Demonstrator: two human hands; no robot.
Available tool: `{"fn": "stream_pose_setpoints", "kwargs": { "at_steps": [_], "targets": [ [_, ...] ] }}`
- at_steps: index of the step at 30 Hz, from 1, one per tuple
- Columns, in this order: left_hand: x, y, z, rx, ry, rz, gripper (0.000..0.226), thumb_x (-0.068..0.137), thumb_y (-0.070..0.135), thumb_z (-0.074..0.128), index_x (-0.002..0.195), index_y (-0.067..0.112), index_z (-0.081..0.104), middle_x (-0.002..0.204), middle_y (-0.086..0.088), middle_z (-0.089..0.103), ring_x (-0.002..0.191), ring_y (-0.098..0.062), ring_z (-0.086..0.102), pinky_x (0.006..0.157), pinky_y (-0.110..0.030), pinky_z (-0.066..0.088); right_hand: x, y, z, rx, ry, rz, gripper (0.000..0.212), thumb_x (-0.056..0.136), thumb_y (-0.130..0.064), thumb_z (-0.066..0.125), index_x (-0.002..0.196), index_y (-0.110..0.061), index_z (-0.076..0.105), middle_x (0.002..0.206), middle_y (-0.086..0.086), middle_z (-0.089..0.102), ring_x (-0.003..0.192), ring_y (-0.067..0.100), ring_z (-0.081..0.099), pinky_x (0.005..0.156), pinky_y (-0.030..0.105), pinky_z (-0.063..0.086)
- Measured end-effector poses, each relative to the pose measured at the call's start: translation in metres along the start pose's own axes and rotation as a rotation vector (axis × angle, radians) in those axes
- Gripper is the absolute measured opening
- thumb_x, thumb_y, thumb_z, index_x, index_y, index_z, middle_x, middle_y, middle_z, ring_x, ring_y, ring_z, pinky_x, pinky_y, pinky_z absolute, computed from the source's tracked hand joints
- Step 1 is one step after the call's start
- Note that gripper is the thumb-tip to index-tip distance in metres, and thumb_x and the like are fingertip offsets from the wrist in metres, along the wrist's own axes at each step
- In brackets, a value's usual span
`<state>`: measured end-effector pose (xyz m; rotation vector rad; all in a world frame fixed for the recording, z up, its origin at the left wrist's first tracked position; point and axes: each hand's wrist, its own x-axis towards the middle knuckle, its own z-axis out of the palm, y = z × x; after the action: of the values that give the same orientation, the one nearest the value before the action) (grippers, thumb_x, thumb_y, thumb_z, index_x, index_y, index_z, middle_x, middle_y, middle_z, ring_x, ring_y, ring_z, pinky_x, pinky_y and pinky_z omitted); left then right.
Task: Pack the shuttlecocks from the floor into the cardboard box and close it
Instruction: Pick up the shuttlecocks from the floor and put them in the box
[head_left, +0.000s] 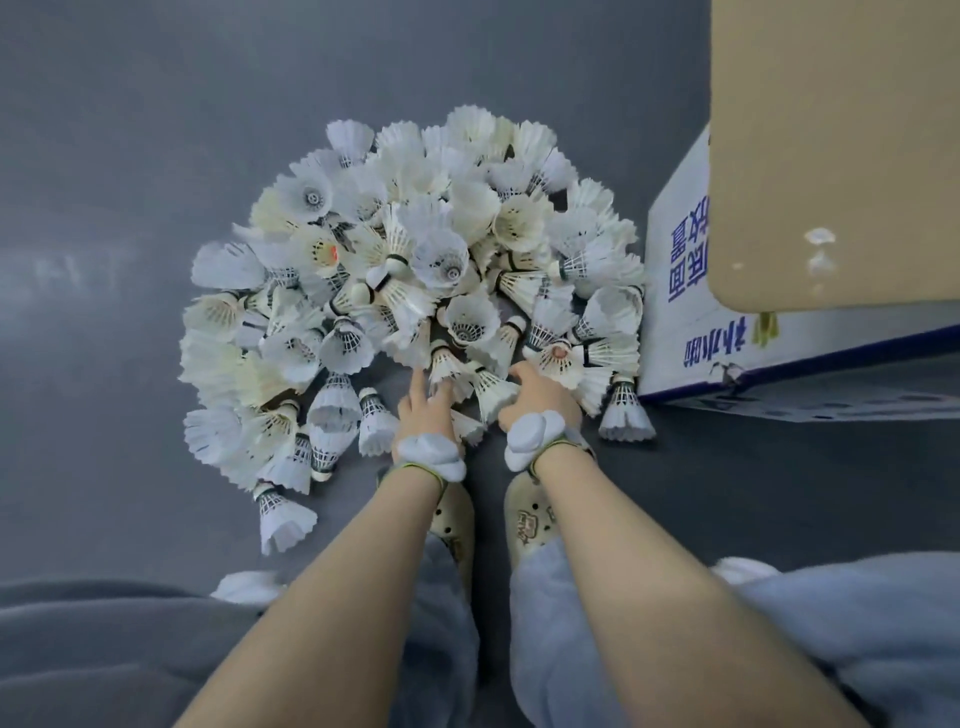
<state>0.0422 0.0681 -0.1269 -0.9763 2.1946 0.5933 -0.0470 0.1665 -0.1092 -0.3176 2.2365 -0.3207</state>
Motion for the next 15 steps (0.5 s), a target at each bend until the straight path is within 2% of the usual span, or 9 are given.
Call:
{"fn": "stream_pose_setpoints", "kwargs": {
  "at_steps": [2,4,6,9,12,14,15],
  "targets": [
    [0.002,0.003,0.003,-0.069,0.027,-0.020,0.077,0.081,0.006,0.061,0.145,0.024,0.022,0.159,-0.002,-0.004,0.139,-0.036,0.020,0.105,-0.045,0.034,0.002,0.001,0.002,-0.005,-0.009,-0.050,0.051,0.081,-0.016,0.050,0.130,-0.027,0.042,0.103,0.008,0.065,0.087,0.029,0.059,0.061,0.028,0.044],
    [0.001,0.005,0.005,-0.142,0.103,-0.025,0.067,0.086,0.006,0.051,0.145,0.020,0.023,0.159,-0.002,0.003,0.137,-0.036,0.024,0.102,-0.045,0.034,0.003,0.002,0.001,-0.046,-0.042,-0.106,0.058,0.080,-0.013,0.051,0.134,-0.028,0.039,0.105,0.009,0.066,0.095,0.032,0.061,0.074,0.034,0.050],
    [-0.001,0.006,0.006,-0.184,0.172,-0.007,0.061,0.087,0.002,0.044,0.144,0.013,0.024,0.158,-0.003,0.006,0.133,-0.037,0.029,0.100,-0.044,0.035,0.005,0.005,0.000,-0.129,-0.052,-0.157,0.065,0.081,-0.009,0.049,0.139,-0.033,0.034,0.107,0.007,0.067,0.101,0.031,0.060,0.086,0.037,0.045],
    [0.000,0.005,0.000,-0.224,0.172,-0.023,0.060,0.088,0.000,0.041,0.144,0.010,0.023,0.159,-0.002,0.005,0.132,-0.036,0.033,0.100,-0.041,0.035,0.007,0.009,-0.002,-0.200,-0.124,-0.195,0.077,0.082,-0.004,0.041,0.145,-0.043,0.020,0.120,0.005,0.063,0.116,0.029,0.053,0.102,0.044,0.030],
    [0.000,0.002,-0.006,-0.254,0.139,-0.031,0.066,0.085,-0.004,0.045,0.145,0.010,0.021,0.158,-0.002,0.006,0.133,-0.033,0.035,0.101,-0.040,0.037,0.011,0.018,-0.003,-0.212,-0.182,-0.224,0.067,0.092,-0.013,0.031,0.145,-0.049,0.012,0.123,0.006,0.061,0.120,0.029,0.050,0.106,0.046,0.023],
    [-0.001,0.000,-0.010,-0.289,0.112,-0.036,0.068,0.083,-0.004,0.047,0.145,0.010,0.022,0.156,-0.003,0.010,0.134,-0.031,0.034,0.105,-0.040,0.037,0.016,0.024,-0.004,-0.197,-0.191,-0.203,0.054,0.099,-0.027,0.024,0.145,-0.052,0.009,0.120,0.010,0.060,0.116,0.029,0.052,0.102,0.043,0.029],
    [0.000,-0.001,-0.011,-0.303,0.100,-0.047,0.068,0.084,-0.004,0.048,0.145,0.010,0.023,0.155,-0.004,0.013,0.135,-0.030,0.034,0.107,-0.040,0.036,0.017,0.027,-0.003,-0.192,-0.201,-0.204,0.054,0.100,-0.029,0.025,0.145,-0.051,0.007,0.111,0.013,0.060,0.106,0.027,0.054,0.094,0.040,0.034]
  ]
}}
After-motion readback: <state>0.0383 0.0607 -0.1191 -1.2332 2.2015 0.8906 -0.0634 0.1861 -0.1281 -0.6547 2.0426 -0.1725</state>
